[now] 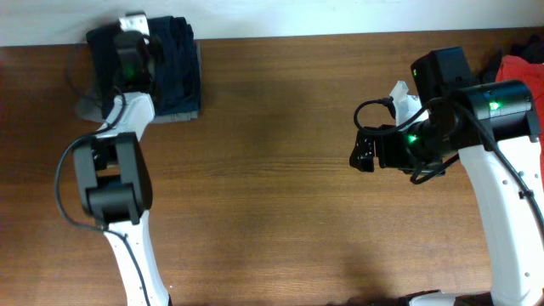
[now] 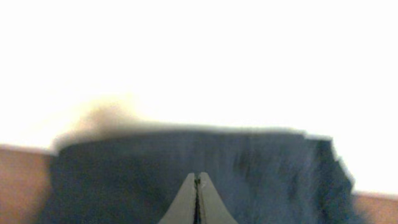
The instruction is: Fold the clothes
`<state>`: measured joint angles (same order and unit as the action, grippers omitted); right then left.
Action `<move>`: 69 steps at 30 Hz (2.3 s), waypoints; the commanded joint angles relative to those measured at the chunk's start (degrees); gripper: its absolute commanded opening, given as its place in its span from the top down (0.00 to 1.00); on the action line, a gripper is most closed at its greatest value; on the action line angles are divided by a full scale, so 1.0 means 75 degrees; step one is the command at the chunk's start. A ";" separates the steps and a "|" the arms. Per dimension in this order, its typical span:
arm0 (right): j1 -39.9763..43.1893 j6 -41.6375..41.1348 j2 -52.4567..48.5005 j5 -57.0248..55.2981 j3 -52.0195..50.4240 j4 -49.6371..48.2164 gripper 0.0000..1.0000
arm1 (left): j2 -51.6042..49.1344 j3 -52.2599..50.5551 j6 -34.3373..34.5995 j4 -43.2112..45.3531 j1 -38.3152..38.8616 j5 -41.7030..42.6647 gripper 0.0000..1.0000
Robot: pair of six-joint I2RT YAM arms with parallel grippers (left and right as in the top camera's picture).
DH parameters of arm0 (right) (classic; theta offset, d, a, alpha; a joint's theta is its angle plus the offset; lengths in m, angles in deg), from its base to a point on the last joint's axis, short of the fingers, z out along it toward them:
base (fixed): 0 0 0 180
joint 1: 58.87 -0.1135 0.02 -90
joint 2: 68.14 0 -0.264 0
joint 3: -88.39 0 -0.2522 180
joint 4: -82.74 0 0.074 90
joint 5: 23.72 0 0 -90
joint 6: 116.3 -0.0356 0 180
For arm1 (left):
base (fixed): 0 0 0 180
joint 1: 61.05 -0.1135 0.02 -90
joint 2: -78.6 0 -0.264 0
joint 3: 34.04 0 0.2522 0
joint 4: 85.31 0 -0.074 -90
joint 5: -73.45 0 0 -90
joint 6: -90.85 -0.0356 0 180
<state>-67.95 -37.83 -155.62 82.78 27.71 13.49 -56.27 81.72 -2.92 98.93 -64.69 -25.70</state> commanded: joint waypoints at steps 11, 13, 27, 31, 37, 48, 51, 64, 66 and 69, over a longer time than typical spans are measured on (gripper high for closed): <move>0.0006 0.0079 0.0006 0.0385 -0.0038 0.0047 0.01 | 0.2984 0.0009 0.0047 -0.3818 0.0423 0.0064 0.01; 0.0006 0.0079 0.0017 0.0629 -0.0038 0.0047 0.01 | 0.3602 0.0012 0.0052 -0.4954 0.0536 0.0108 0.01; 0.0006 0.0079 0.2005 0.1314 -0.0038 0.0047 0.01 | 0.7924 0.0009 0.0997 -1.0223 0.1614 0.1775 0.01; 0.0006 0.0079 0.2920 0.1297 -0.0038 0.0044 0.01 | 0.8970 -0.0105 0.0997 -1.0969 0.2238 0.1769 0.01; 0.0006 0.0079 0.4013 0.1285 -0.0038 0.0047 0.01 | 1.0547 -0.1294 0.1486 -1.1360 0.3168 0.1763 0.01; 0.0009 0.0079 0.5607 0.1285 -0.0592 0.0044 0.01 | 1.4359 -0.5590 0.2387 -1.0069 0.3459 0.1807 0.01; 0.0009 0.0076 0.5750 0.1291 -0.0857 0.0044 0.01 | 1.5067 -0.6269 0.2381 -0.9795 0.3459 0.1979 0.01; 0.0020 0.0044 0.6642 0.0271 -0.2471 -0.0329 0.01 | 1.6302 -0.8040 0.2270 -0.9358 0.3459 0.1990 0.01; 0.0020 0.0047 0.6630 0.0245 -0.2597 -0.0490 0.01 | 1.6299 -0.8253 0.2270 -0.9250 0.3459 0.1993 0.01; 0.0020 0.0047 0.6621 0.0245 -0.2812 -0.0723 0.01 | 1.6299 -0.8384 0.2267 -0.9259 0.3459 0.1990 0.01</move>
<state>-67.95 -37.87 -105.85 86.45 8.00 9.03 65.50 19.69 13.95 29.16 -38.98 -11.78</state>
